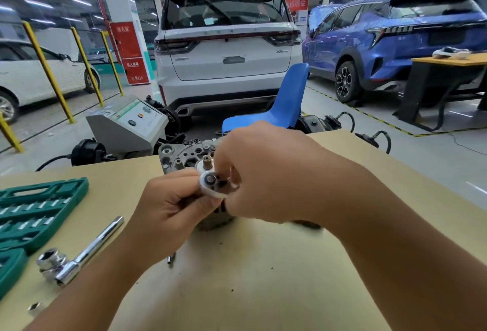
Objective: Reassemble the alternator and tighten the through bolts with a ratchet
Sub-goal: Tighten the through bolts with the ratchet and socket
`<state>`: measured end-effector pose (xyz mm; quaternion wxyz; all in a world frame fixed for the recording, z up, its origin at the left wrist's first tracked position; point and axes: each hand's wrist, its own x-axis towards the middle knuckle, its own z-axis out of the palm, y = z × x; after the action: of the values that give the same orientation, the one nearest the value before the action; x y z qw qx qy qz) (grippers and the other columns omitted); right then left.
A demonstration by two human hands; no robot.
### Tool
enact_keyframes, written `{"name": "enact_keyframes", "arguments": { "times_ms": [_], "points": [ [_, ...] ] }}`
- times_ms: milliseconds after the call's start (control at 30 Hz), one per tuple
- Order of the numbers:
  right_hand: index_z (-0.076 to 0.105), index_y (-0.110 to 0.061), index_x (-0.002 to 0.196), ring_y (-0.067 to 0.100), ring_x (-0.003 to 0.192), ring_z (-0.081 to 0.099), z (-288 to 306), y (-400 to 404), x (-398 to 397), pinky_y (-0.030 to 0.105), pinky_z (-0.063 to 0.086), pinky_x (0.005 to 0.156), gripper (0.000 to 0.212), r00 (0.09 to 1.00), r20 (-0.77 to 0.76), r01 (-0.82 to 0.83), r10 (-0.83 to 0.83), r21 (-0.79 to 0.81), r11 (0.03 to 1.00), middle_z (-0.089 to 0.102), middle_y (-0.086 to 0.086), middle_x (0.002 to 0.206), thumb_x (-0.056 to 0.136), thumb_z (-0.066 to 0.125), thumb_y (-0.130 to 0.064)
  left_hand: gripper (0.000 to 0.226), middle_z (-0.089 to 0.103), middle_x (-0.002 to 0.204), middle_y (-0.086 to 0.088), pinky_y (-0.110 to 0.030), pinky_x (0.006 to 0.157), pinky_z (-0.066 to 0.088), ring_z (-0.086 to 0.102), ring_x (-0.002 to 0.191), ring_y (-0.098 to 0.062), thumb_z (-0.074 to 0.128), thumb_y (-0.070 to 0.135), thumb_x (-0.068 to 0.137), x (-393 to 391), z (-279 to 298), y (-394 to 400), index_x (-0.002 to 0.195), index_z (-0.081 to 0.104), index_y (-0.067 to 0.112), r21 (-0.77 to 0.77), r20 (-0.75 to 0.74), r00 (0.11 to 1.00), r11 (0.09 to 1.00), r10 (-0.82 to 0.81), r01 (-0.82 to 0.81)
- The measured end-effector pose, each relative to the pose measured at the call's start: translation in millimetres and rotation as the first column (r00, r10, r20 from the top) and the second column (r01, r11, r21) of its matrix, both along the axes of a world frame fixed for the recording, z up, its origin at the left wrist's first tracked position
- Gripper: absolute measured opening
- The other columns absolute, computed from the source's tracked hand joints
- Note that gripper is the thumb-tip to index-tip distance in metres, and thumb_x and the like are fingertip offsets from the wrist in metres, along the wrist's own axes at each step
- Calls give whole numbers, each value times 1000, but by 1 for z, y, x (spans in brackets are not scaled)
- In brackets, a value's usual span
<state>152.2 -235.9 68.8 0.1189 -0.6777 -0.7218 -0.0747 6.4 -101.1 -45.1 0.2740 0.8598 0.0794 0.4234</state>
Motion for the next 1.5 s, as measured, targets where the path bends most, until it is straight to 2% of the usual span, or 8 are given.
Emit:
{"name": "enact_keyframes", "arguments": {
  "times_ms": [300,433,633,833,1000,1200,1333,1500],
  "points": [
    [50,-24,64,8,40,44,-1,0,-3,18,26,30,28,994,-94,-73,64,-95,993,51,-9,56,77,74,-33,16,63,74,14,-17,52,42,51,55,-6,62,43,102,-4,-3,0,100,75,34,-74,55,997,996,-46,50],
    [59,-26,84,13,56,47,-3,3,5,24,29,44,12,998,25,50,-50,3,999,50,-4,76,86,60,-14,9,60,69,-5,-20,47,43,51,49,-16,67,32,98,-6,-4,4,96,75,28,-145,27,999,988,-43,46],
    [46,-18,56,10,33,39,-5,7,-5,13,21,27,41,983,-151,-130,107,-151,980,43,-8,40,84,70,-37,18,61,66,-11,-36,43,44,54,50,-26,64,34,95,-7,-5,2,85,75,23,-157,76,996,986,-41,52],
    [35,-22,67,14,57,36,-10,8,-1,29,26,56,30,989,95,97,-110,135,986,43,-4,70,85,56,-11,17,65,69,-11,-24,45,45,57,45,-16,66,39,94,-9,-2,5,86,76,28,-157,22,1000,988,10,-6],
    [47,-24,67,10,51,46,0,3,-4,13,29,31,30,994,-100,-74,48,-276,958,52,-5,66,91,64,-29,14,61,68,-2,-24,44,47,58,45,-19,70,26,92,-9,0,3,94,73,13,-152,67,997,987,-35,45],
    [67,-25,97,18,63,52,-2,7,8,26,37,47,19,992,70,103,-104,6,995,55,-1,80,89,55,-13,9,59,65,-14,-26,45,49,59,47,-18,65,9,92,-8,2,6,91,70,1,-196,26,999,980,-25,29],
    [54,-25,71,2,41,54,0,5,1,12,30,29,24,981,-194,-75,18,-289,954,60,-3,55,89,69,-31,10,62,63,-6,-24,45,47,57,46,-16,71,16,92,-10,1,6,95,74,8,-189,26,999,981,-40,44],
    [67,-26,97,18,68,56,-6,11,6,28,43,52,19,993,28,111,-111,10,994,56,-2,82,87,55,-13,19,63,70,-17,-26,46,48,59,48,-17,69,28,91,-14,5,11,90,74,10,-215,-23,999,976,-35,29]
  ]
}}
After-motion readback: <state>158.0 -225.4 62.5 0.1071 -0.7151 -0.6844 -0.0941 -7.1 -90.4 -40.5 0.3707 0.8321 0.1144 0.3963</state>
